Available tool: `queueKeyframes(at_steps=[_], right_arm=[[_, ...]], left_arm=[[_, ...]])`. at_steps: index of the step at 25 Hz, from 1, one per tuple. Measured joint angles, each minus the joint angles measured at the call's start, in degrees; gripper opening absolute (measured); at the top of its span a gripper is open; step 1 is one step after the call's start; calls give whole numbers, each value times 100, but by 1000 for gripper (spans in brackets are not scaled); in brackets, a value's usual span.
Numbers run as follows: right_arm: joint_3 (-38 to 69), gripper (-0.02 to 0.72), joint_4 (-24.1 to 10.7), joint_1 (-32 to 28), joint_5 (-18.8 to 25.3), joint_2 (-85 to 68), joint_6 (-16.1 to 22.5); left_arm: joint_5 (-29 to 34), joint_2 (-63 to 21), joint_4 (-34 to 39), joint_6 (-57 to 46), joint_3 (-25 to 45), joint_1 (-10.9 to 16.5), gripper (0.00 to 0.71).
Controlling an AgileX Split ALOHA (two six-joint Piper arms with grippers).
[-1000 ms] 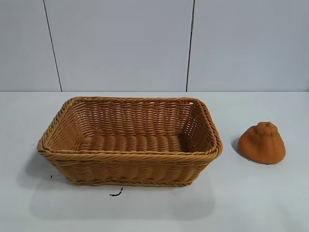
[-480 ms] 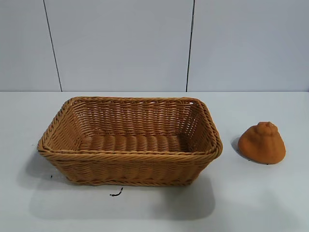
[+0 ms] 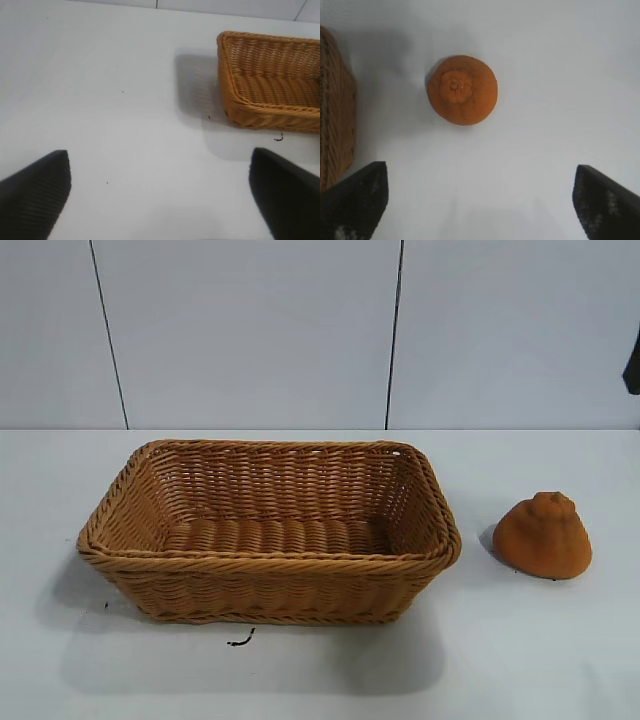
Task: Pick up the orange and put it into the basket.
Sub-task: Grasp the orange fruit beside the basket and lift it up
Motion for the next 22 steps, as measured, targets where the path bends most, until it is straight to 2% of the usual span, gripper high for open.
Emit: queueKeyframes(at_steps=[3,8,12,17,22], right_arm=[[-264,694,149,0,33,510,-47],[-316,694,158,304,39,1086,-181],[-316,694,8,553,27,1431,-92],[-321,694,-241,553,-4,1700,105],[-321,694,-265,553,-53,2038,139]], left_arm=[[0,0,0,0,0,0,695],[5,0,0,0,0,0,695],[5,0,0,0,0,0,696],[5,0,0,0,0,0,696],[5,0,0,0,0,0,697]])
